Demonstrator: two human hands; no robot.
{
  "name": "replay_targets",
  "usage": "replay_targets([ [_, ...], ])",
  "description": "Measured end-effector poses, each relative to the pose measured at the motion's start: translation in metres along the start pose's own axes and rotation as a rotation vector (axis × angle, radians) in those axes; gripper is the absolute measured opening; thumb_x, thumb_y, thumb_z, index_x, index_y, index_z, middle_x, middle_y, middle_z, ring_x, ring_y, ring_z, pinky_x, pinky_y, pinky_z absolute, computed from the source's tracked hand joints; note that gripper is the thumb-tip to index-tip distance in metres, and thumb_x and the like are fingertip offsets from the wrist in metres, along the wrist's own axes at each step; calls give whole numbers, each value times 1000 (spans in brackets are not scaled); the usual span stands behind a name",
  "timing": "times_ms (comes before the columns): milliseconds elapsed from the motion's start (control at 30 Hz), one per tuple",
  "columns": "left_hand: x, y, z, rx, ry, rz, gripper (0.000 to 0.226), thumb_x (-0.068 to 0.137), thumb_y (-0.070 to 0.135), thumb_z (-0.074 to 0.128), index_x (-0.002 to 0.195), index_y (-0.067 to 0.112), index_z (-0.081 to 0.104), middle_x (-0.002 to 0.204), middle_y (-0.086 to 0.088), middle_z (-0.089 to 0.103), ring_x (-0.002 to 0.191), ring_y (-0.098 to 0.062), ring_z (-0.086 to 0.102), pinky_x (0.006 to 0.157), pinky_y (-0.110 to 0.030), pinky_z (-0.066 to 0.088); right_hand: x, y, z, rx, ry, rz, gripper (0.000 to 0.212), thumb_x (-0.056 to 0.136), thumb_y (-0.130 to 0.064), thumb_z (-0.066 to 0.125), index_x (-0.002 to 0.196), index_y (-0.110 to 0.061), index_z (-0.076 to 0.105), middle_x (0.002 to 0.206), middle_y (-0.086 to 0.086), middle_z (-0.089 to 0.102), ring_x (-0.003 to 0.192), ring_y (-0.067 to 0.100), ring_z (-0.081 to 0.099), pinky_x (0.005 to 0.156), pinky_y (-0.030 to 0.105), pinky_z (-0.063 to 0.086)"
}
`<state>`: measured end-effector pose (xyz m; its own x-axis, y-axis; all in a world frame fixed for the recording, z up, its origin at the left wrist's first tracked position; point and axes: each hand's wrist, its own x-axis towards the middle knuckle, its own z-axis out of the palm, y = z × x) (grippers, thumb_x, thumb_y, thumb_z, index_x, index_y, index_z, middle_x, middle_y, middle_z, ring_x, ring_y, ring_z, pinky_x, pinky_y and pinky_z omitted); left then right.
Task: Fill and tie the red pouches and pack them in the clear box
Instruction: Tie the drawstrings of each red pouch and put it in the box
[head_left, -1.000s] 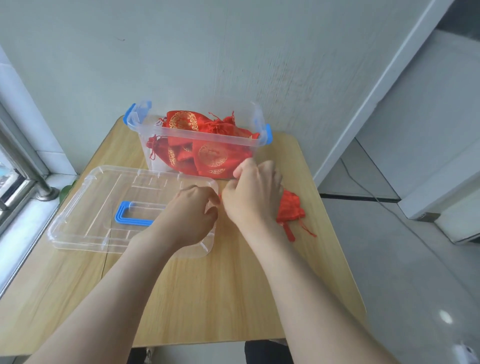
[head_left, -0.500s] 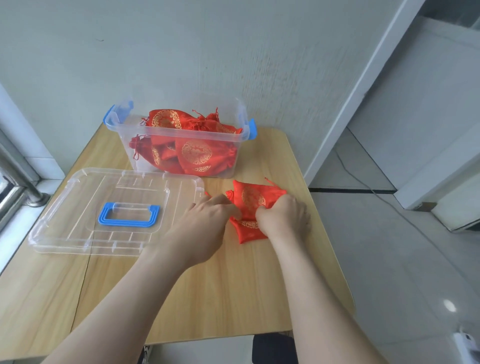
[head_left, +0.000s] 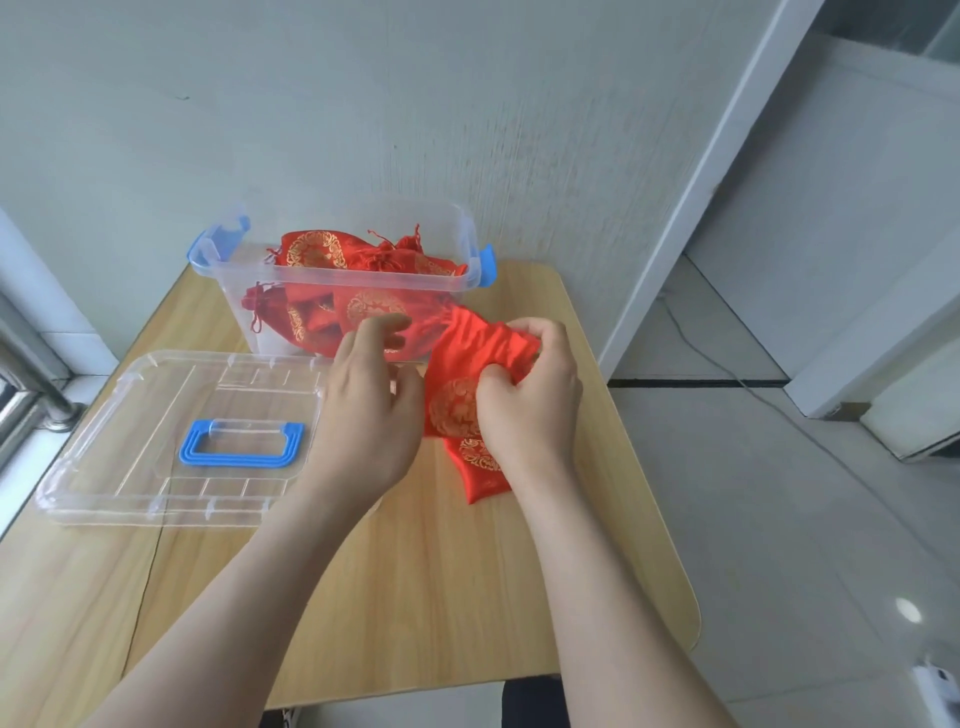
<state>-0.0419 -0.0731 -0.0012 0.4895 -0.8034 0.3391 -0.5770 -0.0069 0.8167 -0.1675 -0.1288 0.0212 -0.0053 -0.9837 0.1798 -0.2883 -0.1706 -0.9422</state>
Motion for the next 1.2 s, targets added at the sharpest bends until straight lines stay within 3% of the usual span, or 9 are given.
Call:
replay_targets([
  [100, 5, 2, -5, -174, -70, -260, 32, 106, 40, 52, 126, 21, 68, 121, 0, 71, 107, -20, 66, 102, -44, 53, 0, -2, 5, 72, -66, 27, 35, 84, -2, 58, 104, -30, 64, 90, -7, 74, 80, 11, 71, 74, 33, 60],
  [267, 9, 18, -17, -522, -74, -371, 53, 111, 40, 39, 75, 17, 71, 72, 0, 62, 61, -10, 54, 55, -22, 46, -3, 1, 12, 160, -98, 84, 18, 88, -17, 54, 96, -25, 69, 83, 0, 76, 70, 23, 68, 69, 49, 60],
  [367, 9, 17, -18, -517, -115, -306, 70, 108, 56, 34, 78, 2, 66, 76, -3, 55, 70, -15, 51, 69, -32, 45, -3, 0, 14, 147, -80, 37, 20, 99, -14, 51, 95, -22, 69, 72, -6, 65, 58, 11, 54, 60, 37, 50],
  [500, 7, 11, -21, -462, -135, -222, 96, 93, 87, 35, 96, -4, 64, 90, -3, 59, 84, -19, 54, 79, -41, 45, -4, 3, 21, 54, -20, -44, 14, 102, -17, 55, 107, -22, 68, 90, -8, 74, 83, 13, 70, 78, 41, 58],
  [567, 8, 11, -22, -466, -124, -205, 85, 100, 75, 43, 101, -7, 66, 90, -4, 66, 84, -18, 60, 80, -39, 49, -4, 5, 23, 28, 2, -79, 9, 104, -19, 58, 110, -21, 64, 92, -9, 74, 85, 7, 70, 79, 38, 58],
  [700, 12, 0, -20, -264, -30, -130, 26, 103, 43, 57, 106, 32, 80, 102, 8, 78, 104, -19, 71, 97, -49, 56, -4, 8, 24, 8, 17, -166, 4, 107, -18, 59, 109, -20, 57, 84, -16, 69, 81, -5, 67, 69, 20, 52],
  [867, 13, -6, -23, -144, 77, -181, 26, 109, 23, 55, 97, 26, 77, 80, 5, 74, 65, -12, 68, 76, -49, 63, -5, 10, 22, -60, -44, -255, 12, 110, -28, 56, 107, -17, 59, 83, -13, 67, 79, 6, 64, 66, 24, 46],
  [1067, 15, -9, -34, -133, 224, -252, 26, 108, 22, 56, 94, 23, 77, 72, 4, 72, 58, -15, 70, 72, -49, 65, 0, 18, 17, -188, -64, -236, 38, 108, -47, 56, 86, -16, 65, 73, -7, 68, 70, 18, 64, 67, 41, 50],
  [1200, 17, -9, -36, -147, 220, -254, 36, 109, 6, 42, 117, 25, 72, 83, 7, 75, 71, -7, 69, 81, -42, 63, 3, 17, 16, -44, -54, -77, 37, 110, -41, 54, 87, -16, 68, 77, -4, 76, 76, 17, 74, 80, 47, 59],
])
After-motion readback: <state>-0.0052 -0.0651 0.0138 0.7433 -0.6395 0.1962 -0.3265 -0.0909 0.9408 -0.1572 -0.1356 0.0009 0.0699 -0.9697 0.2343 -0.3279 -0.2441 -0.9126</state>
